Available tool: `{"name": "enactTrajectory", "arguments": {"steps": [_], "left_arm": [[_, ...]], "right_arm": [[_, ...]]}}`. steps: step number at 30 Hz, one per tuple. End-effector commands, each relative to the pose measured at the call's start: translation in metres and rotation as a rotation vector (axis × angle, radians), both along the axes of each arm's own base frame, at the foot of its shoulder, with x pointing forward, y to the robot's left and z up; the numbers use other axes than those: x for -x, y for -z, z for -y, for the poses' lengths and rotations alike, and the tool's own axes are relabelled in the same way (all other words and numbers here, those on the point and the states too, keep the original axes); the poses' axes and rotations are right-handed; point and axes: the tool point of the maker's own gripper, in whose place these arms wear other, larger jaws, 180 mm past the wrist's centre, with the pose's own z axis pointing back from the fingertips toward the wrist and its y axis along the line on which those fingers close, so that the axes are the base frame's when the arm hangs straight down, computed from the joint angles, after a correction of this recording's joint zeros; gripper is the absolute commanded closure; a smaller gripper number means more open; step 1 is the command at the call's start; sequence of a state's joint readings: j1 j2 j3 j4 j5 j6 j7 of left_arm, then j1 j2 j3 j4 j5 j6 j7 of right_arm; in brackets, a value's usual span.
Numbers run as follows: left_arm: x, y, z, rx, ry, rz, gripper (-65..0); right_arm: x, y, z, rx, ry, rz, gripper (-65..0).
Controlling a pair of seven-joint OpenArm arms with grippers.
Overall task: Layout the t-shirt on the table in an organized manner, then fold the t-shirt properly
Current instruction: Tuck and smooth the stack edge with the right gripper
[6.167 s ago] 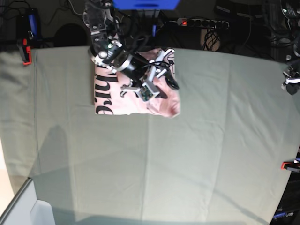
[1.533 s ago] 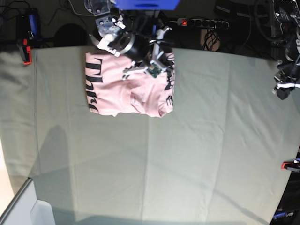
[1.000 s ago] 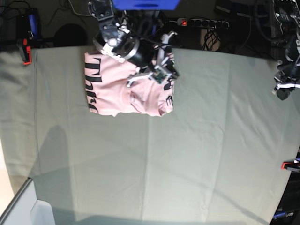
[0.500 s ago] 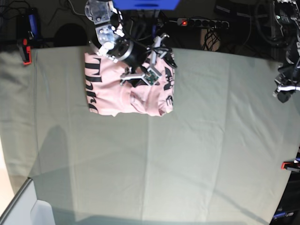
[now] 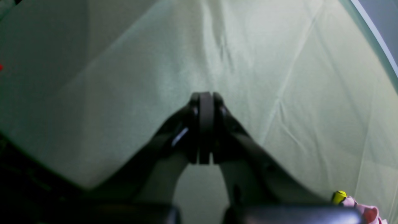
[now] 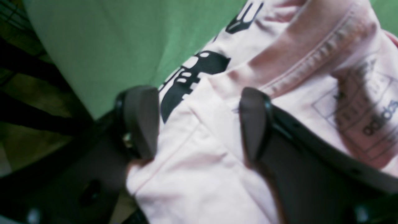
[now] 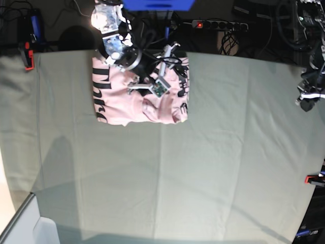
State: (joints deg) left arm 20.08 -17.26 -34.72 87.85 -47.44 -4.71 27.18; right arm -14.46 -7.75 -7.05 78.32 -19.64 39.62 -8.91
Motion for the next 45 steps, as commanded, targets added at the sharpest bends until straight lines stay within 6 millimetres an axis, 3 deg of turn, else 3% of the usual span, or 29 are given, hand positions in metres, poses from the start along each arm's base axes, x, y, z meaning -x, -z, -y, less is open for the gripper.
{"name": "enactTrajectory", "arguments": {"steps": [1,6,9,17,38,45], "left_arm": [[-0.006,-0.014,-0.006,-0.027,0.005,0.04,-0.1],[-0.006,-0.014,-0.006,-0.027,0.005,0.04,-0.1],[-0.006,-0.014,-0.006,-0.027,0.005,0.04,-0.1],[-0.006,-0.014,-0.006,-0.027,0.005,0.04,-0.1],[-0.007,-0.017,-0.01,-0.04,0.008,0.04,-0.1],[-0.007,-0.016,-0.01,-0.039,0.007,0.039,-0.1]], "right_arm": [[-0.003,-0.006,-0.007,-0.029,-0.005,0.014,-30.7],[-0.008,-0.008,-0.006,-0.025,-0.001,0.021,-9.8],[-0.009,-0.01,-0.005,-0.025,0.002,0.027,-2.7],[-0.01,-0.033,-0.019,-0.052,-0.024,0.088,-2.1],[-0.018,-0.041,-0.028,-0.071,-0.036,0.112,-2.3],[-0.009,-0.048,-0.05,-0.092,-0.103,0.121,-2.3]]}}
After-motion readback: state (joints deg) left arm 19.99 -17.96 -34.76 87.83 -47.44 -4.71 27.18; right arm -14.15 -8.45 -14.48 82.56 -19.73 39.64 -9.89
